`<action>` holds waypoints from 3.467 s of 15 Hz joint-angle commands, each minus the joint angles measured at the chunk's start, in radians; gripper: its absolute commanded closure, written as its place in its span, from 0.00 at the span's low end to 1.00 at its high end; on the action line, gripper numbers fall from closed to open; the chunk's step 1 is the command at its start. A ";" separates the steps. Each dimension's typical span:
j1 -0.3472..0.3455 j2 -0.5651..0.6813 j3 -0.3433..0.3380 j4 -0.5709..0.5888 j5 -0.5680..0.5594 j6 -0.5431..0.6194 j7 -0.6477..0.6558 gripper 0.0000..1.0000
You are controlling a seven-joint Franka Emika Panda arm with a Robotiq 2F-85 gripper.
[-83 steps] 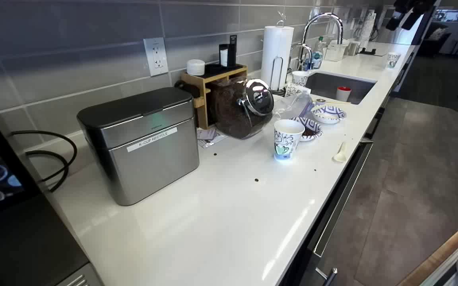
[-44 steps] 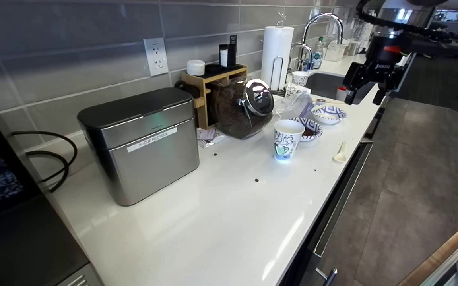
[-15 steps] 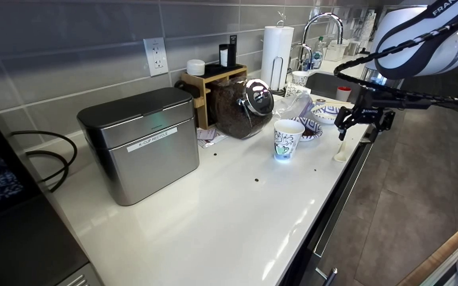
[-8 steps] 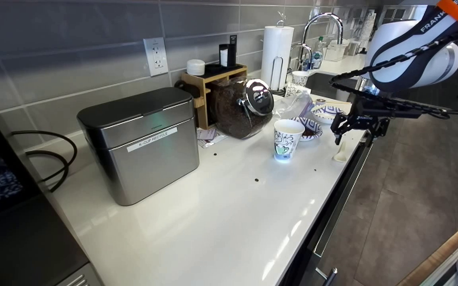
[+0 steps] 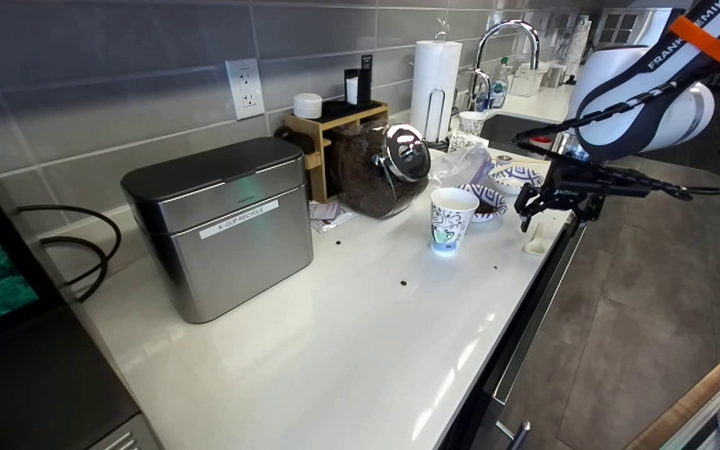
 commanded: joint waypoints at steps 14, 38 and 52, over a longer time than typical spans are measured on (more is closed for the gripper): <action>0.018 0.056 -0.029 0.033 -0.035 0.038 0.075 0.84; -0.035 -0.137 -0.050 0.224 0.019 -0.372 0.218 0.97; -0.036 -0.080 0.020 0.309 -0.301 -0.234 0.557 0.97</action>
